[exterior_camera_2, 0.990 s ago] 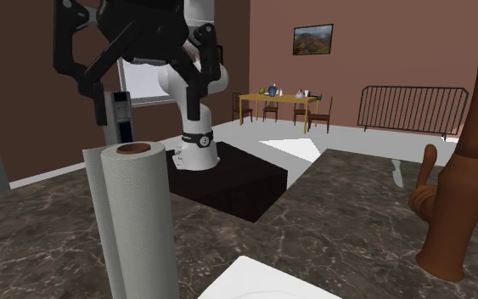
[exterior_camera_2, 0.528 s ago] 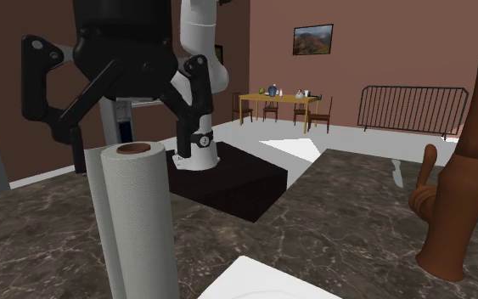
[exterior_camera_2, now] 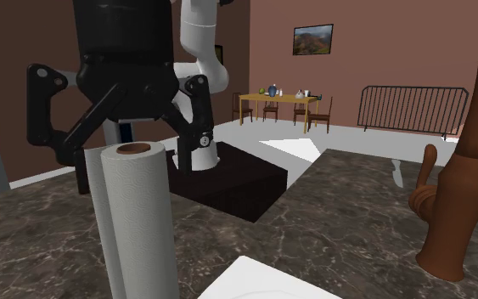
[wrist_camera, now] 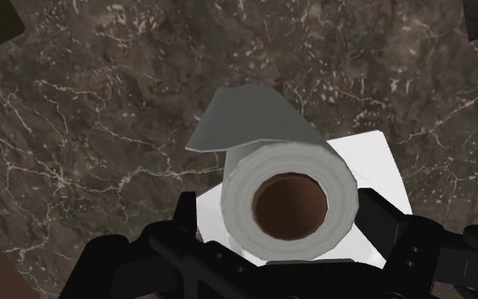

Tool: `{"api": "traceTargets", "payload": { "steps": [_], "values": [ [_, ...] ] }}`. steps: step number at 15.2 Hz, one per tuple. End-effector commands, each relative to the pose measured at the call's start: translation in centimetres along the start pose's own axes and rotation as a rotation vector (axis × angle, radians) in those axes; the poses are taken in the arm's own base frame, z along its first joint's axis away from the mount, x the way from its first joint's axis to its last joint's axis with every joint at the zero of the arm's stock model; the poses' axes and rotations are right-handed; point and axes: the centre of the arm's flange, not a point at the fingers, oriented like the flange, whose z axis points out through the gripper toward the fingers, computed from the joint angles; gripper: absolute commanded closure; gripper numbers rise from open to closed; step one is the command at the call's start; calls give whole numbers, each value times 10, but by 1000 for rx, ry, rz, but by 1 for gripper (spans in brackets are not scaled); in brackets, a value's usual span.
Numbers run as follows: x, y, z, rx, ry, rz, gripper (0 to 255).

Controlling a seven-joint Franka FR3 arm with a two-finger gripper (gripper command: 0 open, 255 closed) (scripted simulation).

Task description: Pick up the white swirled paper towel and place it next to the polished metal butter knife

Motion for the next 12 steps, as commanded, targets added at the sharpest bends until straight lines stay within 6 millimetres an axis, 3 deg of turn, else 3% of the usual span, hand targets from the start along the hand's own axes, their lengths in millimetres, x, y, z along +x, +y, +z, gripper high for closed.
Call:
{"api": "traceTargets", "payload": {
  "steps": [1,2,3,12],
  "values": [
    [0,0,0,0,0,0,0],
    [0,0,0,0,0,0,0],
    [0,0,0,0,0,0,255],
    [0,0,0,0,0,0,255]
  ]
}}
